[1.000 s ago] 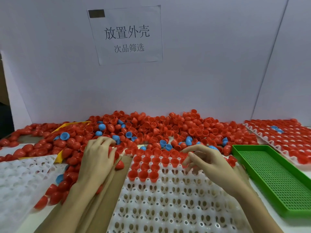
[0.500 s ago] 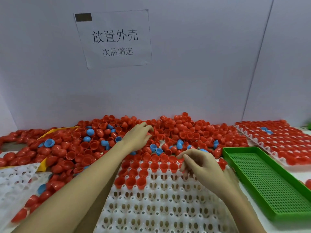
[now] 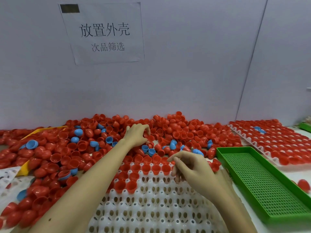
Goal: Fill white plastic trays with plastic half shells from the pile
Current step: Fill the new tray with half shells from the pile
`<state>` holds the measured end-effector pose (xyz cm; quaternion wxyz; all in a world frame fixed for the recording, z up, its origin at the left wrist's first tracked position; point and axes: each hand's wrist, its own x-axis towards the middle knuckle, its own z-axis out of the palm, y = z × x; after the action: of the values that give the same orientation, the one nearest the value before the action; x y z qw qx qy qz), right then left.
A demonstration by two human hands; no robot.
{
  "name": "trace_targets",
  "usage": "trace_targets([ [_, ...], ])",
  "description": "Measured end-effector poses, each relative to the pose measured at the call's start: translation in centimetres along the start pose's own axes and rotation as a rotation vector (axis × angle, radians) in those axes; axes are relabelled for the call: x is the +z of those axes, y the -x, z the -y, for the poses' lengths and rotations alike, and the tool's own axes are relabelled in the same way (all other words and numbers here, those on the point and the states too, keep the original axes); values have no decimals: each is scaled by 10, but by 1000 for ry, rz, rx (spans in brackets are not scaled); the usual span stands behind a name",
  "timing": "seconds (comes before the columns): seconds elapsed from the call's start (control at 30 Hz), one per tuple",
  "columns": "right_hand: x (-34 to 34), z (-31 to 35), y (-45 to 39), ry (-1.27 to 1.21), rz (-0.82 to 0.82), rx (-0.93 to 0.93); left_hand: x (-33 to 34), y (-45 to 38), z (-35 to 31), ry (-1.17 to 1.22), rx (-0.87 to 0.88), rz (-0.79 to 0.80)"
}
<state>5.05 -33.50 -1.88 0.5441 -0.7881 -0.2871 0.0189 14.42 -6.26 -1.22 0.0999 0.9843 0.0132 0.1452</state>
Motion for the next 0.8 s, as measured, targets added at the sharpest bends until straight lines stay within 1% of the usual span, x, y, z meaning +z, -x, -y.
trace_targets([
  [0.07, 0, 0, 1, 6, 5, 7, -8, 6, 2, 106, -1, -90],
  [0.13, -1, 2, 1, -22, -8, 7, -21, 18, -2, 304, 13, -181],
  [0.2, -3, 3, 1, -77, -57, -1, -36, 39, -12, 507, 60, -239],
  [0.27, -4, 8, 2, -138, -124, -7, -49, 70, -25, 608, 124, -267],
  [0.33, -5, 15, 3, -209, -134, -13, -59, 107, -38, 656, 151, -267],
  [0.37, -4, 19, 4, -239, -89, -25, -63, 125, -44, 677, 146, -268],
  [0.43, -1, 27, 8, -271, 64, -48, -68, 158, -56, 696, 150, -287],
  [0.5, 7, 32, 12, -270, 192, -80, -67, 183, -65, 621, 190, -334],
  [0.53, 10, 33, 13, -263, 223, -93, -66, 193, -68, 559, 210, -358],
  [0.6, 12, 35, 15, -240, 239, -94, -63, 206, -67, 504, 218, -376],
  [0.7, 10, 33, 15, -179, 230, -70, -60, 214, -55, 594, 170, -353],
  [0.8, 8, 29, 15, -183, 235, -47, -58, 215, -40, 676, 106, -327],
])
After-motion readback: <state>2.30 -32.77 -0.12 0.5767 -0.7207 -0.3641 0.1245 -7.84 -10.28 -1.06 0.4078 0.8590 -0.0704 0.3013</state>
